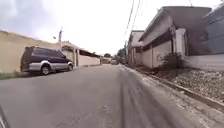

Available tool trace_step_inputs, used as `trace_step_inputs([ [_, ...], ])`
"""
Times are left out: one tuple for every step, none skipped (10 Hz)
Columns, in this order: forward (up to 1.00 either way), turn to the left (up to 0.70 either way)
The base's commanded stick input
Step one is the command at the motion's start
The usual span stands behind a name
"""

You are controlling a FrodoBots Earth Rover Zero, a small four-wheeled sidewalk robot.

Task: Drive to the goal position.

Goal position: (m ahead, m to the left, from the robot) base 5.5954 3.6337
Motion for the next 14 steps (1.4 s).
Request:
trace_step_inputs([
  [0.70,0.01],
  [0.70,0.01],
  [0.70,0.01],
  [0.70,0.01],
  [0.70,0.01],
  [0.70,0.01],
  [0.70,0.01],
  [0.70,0.01],
  [0.70,0.01],
  [0.70,0.01],
  [0.70,0.01],
  [0.70,0.01],
  [0.70,0.01],
  [0.70,0.01],
])
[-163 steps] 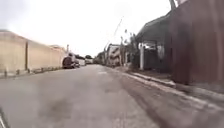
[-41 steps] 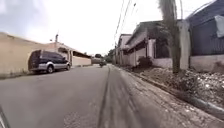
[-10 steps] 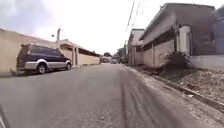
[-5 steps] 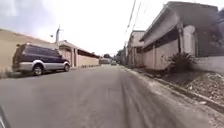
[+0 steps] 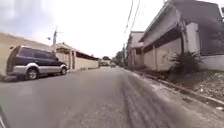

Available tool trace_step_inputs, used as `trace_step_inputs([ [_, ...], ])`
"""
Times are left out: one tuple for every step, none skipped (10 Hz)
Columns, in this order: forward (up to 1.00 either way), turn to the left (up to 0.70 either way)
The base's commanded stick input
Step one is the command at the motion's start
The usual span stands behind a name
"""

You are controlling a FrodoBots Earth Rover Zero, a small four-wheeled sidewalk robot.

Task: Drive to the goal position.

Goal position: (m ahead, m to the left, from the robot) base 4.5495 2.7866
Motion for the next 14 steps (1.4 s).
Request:
trace_step_inputs([
  [0.70,0.01],
  [0.70,0.01],
  [0.70,0.01],
  [0.70,0.01],
  [0.70,0.01],
  [0.70,0.01],
  [0.70,0.01],
  [0.70,0.01],
  [0.70,0.01],
  [0.70,0.01],
  [0.70,0.01],
  [0.70,0.01],
  [0.70,0.01],
  [0.70,0.01],
])
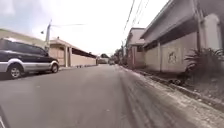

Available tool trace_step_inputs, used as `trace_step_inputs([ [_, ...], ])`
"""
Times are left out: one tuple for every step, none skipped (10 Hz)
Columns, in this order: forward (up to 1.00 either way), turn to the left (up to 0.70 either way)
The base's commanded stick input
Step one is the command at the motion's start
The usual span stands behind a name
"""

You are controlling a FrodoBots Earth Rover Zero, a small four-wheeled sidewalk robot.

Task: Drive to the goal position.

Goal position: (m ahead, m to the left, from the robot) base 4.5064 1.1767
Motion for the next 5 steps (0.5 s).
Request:
trace_step_inputs([
  [0.70,0.01],
  [0.70,0.01],
  [0.70,0.01],
  [0.70,0.01],
  [0.70,0.01],
])
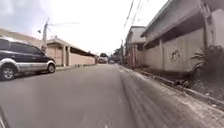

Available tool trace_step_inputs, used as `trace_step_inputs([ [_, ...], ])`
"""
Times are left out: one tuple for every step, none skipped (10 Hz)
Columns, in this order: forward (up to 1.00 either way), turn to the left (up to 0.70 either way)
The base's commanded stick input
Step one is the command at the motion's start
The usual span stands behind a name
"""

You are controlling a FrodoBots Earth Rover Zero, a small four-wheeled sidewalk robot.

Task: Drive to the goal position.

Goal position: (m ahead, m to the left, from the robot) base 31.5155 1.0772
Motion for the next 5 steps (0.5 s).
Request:
trace_step_inputs([
  [0.70,0.01],
  [0.70,0.01],
  [0.70,0.01],
  [0.70,0.01],
  [0.70,0.01],
])
